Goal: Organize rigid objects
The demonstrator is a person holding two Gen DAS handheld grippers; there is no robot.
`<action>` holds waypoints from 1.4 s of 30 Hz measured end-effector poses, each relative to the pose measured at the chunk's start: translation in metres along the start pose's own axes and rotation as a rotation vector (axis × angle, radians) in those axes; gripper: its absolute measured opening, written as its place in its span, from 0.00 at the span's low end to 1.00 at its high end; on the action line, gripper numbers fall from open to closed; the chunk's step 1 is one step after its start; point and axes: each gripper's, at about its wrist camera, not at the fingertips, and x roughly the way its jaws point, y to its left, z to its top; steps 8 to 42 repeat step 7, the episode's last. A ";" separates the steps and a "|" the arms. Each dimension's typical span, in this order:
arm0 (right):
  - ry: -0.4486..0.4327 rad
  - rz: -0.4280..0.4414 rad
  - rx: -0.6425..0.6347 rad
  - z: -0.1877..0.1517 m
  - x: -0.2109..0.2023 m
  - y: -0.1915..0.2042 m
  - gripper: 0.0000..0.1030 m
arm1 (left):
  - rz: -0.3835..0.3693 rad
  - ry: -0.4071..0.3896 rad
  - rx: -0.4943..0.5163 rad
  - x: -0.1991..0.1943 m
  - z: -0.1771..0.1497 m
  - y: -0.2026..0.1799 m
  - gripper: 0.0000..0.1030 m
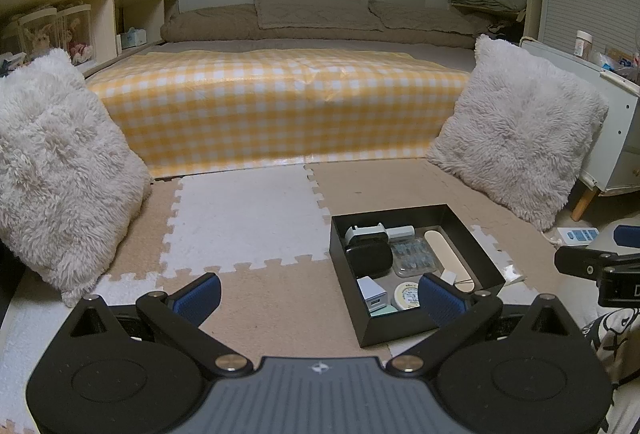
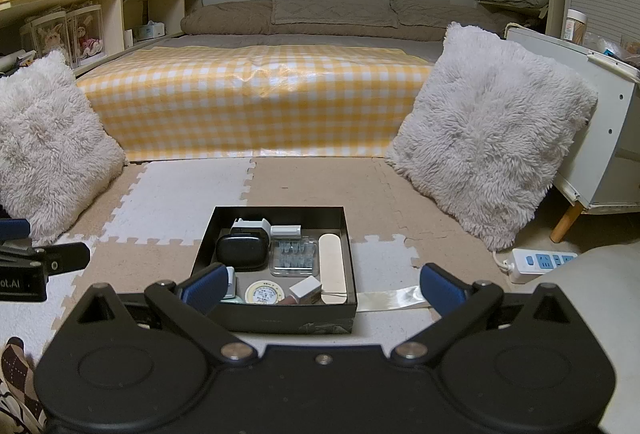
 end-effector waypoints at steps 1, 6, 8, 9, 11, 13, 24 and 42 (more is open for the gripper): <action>0.000 0.000 0.000 0.000 0.000 0.000 1.00 | 0.000 0.000 -0.001 0.000 0.000 0.000 1.00; 0.000 0.001 0.000 0.000 0.000 0.000 1.00 | 0.005 0.002 -0.001 0.000 -0.001 -0.001 1.00; 0.000 0.001 0.000 0.000 0.000 0.000 1.00 | 0.006 0.002 -0.001 0.000 0.000 -0.001 1.00; 0.000 0.001 0.000 0.000 0.000 0.000 1.00 | 0.006 0.002 -0.001 0.000 0.000 -0.001 1.00; 0.000 0.001 0.000 0.000 0.000 0.000 1.00 | 0.006 0.002 -0.001 0.000 0.000 -0.001 1.00; 0.000 0.001 0.000 0.000 0.000 0.000 1.00 | 0.006 0.002 -0.001 0.000 0.000 -0.001 1.00; 0.000 0.001 0.000 0.000 0.000 0.000 1.00 | 0.006 0.002 -0.001 0.000 0.000 -0.001 1.00; 0.000 0.001 0.000 0.000 0.000 0.000 1.00 | 0.006 0.002 -0.001 0.000 0.000 -0.001 1.00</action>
